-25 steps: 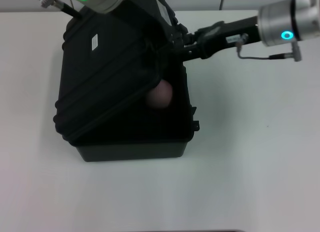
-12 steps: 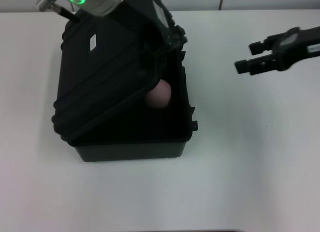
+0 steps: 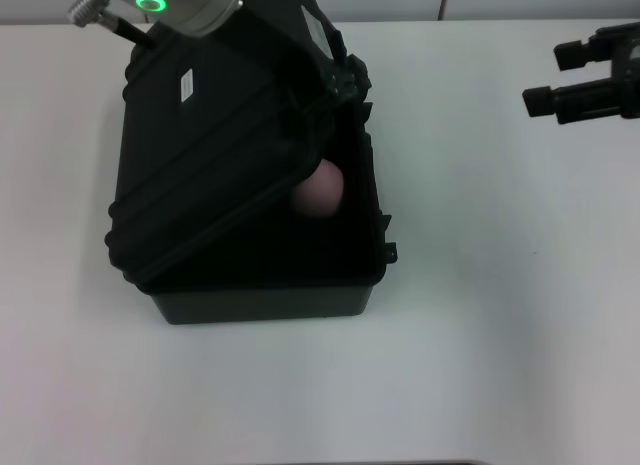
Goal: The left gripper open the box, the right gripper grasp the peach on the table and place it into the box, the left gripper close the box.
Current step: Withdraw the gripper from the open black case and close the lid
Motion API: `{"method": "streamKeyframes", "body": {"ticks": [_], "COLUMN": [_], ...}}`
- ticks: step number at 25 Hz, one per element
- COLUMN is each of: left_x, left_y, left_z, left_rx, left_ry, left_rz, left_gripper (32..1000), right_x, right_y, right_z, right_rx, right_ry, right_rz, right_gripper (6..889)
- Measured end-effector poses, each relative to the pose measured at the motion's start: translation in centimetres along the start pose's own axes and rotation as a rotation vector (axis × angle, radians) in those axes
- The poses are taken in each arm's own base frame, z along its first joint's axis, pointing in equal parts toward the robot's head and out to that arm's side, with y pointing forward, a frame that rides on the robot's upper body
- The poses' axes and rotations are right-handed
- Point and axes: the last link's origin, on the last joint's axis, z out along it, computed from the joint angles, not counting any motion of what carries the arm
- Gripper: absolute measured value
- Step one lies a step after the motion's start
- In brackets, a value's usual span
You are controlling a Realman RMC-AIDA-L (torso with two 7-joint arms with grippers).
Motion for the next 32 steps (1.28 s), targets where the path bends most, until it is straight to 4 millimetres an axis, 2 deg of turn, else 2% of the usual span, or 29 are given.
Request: {"method": "streamKeyframes", "body": {"ticks": [22, 27, 30, 32], "left_x": [1.1, 1.1, 1.1, 1.1], "left_y": [0.8, 0.8, 0.8, 0.8], "left_z": [-0.4, -0.4, -0.4, -0.4], "left_rx": [-0.03, -0.033, -0.034, -0.035], "left_ry": [0.016, 0.018, 0.019, 0.018], "left_rz": [0.02, 0.019, 0.019, 0.021], "left_gripper": [102, 284, 507, 604], "right_x": [0.2, 0.2, 0.2, 0.2], "right_y": [-0.2, -0.2, -0.2, -0.3], "right_z": [-0.4, -0.2, -0.2, -0.2], "right_rx": [0.002, -0.004, -0.003, -0.002], "right_ry": [-0.026, -0.027, -0.027, -0.028], "right_rz": [0.017, 0.019, 0.019, 0.019], "right_gripper": [741, 741, 741, 741]}}
